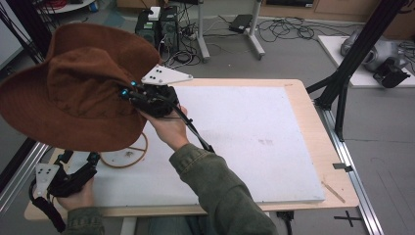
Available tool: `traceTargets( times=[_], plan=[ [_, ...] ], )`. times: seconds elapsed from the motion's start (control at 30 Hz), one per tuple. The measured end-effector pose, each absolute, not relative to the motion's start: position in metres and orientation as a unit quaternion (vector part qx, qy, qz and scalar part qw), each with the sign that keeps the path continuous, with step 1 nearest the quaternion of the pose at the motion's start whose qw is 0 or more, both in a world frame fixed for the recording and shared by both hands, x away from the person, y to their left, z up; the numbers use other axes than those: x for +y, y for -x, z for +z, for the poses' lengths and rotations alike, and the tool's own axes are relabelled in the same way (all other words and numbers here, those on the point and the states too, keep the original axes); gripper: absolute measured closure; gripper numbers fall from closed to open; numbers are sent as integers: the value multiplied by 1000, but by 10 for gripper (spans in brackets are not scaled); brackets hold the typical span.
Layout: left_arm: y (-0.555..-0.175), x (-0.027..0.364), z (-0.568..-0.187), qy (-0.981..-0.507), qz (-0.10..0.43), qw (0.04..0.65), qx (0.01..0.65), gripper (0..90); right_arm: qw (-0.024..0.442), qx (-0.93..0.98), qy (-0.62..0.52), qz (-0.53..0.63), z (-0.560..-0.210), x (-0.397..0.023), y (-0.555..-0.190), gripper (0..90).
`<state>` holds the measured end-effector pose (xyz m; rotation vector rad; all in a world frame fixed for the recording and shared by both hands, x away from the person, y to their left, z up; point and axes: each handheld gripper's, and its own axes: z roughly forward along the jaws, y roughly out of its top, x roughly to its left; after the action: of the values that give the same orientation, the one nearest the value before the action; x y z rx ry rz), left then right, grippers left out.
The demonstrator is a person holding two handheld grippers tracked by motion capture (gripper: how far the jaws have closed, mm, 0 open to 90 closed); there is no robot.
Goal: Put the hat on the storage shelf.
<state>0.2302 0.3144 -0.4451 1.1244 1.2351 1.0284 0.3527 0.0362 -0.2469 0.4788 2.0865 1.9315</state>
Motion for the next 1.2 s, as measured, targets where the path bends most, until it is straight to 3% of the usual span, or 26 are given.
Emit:
traceTargets(
  times=[0.67, 0.77, 1.03, 1.2],
  plan=[
    [-231, 313, -445, -481, 436, 553, 522, 164, 70, 737, -199, 642, -264, 41, -366, 853],
    [-231, 314, -446, -481, 435, 553, 524, 164, 63, 730, -190, 654, -264, 40, -369, 642],
    [-230, 314, -447, -481, 435, 552, 524, 164, 87, 708, -206, 669, -256, 29, -366, 281],
    [-230, 314, -447, -481, 435, 552, 524, 164, 114, 686, -224, 683, -251, 4, -367, 113]
  ],
)
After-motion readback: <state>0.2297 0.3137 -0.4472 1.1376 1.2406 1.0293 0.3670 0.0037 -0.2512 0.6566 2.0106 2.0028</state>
